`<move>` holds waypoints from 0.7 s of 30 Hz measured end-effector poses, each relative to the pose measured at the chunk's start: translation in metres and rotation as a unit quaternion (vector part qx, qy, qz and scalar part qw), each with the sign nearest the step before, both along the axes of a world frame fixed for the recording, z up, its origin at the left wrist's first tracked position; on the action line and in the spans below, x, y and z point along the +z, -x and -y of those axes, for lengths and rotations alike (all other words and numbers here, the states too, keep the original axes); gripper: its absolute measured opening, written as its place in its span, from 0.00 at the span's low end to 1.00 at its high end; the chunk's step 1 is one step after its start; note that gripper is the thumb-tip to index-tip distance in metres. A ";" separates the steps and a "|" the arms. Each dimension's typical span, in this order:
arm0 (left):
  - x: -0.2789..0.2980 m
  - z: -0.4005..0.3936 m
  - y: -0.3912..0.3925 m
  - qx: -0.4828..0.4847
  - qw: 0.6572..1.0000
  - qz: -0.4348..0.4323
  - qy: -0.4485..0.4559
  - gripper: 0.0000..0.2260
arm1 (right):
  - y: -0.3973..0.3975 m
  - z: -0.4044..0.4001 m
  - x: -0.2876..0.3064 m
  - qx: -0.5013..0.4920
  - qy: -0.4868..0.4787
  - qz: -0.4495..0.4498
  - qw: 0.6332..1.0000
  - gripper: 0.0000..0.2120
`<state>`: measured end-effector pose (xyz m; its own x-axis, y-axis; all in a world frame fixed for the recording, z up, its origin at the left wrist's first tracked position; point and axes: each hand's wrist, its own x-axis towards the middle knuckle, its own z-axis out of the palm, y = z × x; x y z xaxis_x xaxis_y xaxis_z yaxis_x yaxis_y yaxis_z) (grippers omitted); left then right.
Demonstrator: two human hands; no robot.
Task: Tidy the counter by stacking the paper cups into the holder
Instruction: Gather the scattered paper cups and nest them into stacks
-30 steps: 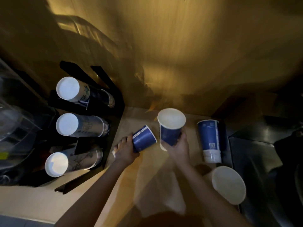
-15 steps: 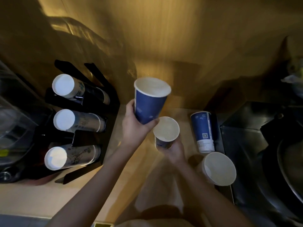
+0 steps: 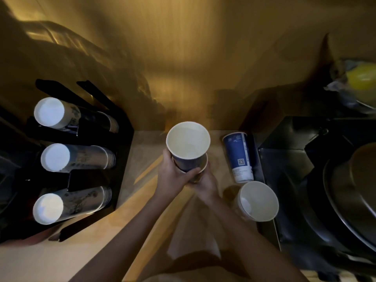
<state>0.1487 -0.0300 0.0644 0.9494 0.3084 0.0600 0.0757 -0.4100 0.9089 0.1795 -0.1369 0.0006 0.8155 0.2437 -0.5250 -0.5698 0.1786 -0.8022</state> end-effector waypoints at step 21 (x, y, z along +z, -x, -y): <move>-0.016 -0.014 -0.008 -0.068 0.992 -0.044 -0.093 0.43 | -0.035 0.023 0.066 0.293 0.462 0.169 0.820 0.17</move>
<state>0.1562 -0.0159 0.0481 0.9856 0.1679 0.0182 0.0842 -0.5819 0.8089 0.2142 -0.1601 0.0667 0.8375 0.2719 -0.4740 -0.0567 -0.8195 -0.5703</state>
